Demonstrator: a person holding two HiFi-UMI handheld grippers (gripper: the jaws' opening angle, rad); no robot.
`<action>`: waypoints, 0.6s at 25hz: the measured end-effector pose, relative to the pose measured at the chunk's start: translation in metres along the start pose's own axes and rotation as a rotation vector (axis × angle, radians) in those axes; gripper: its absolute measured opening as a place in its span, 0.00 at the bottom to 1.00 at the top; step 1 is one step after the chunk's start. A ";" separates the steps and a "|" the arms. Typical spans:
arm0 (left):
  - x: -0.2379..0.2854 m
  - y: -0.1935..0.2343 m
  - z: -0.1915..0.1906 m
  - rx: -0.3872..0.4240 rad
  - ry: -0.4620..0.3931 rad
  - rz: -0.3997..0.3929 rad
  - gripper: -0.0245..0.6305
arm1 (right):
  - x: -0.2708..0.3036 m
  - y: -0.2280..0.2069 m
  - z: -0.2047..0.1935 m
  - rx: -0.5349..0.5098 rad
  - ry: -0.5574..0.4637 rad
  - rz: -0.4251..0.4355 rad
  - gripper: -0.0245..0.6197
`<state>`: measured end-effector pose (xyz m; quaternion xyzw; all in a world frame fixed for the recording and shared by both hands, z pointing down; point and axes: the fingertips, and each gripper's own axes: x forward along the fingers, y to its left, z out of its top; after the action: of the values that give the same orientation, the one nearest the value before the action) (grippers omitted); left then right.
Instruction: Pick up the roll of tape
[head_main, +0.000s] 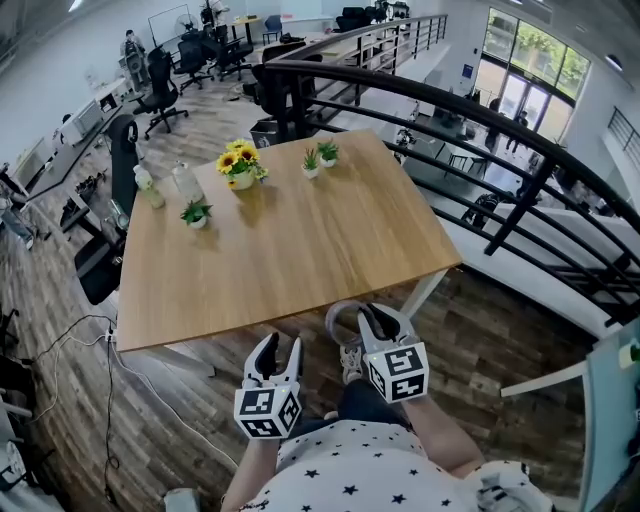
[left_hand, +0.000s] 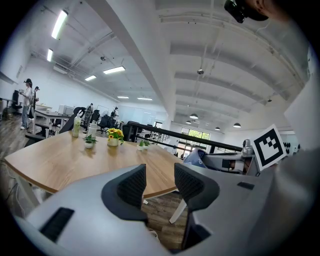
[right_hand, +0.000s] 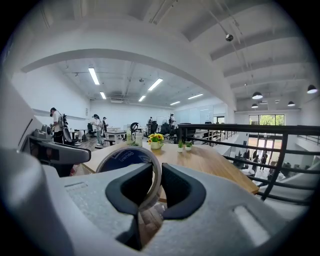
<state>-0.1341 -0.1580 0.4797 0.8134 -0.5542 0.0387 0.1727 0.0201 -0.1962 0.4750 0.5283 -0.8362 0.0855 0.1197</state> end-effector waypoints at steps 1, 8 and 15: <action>0.000 0.000 0.001 0.000 -0.001 0.000 0.30 | 0.000 0.000 0.001 -0.001 -0.002 0.001 0.14; 0.002 0.001 0.003 -0.002 -0.004 -0.004 0.30 | 0.002 0.001 0.003 -0.008 -0.006 0.002 0.14; 0.005 0.001 0.004 -0.002 -0.005 -0.003 0.30 | 0.004 -0.003 0.006 -0.008 -0.012 0.005 0.14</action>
<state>-0.1332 -0.1638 0.4778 0.8142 -0.5533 0.0359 0.1721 0.0202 -0.2023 0.4704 0.5260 -0.8387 0.0791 0.1165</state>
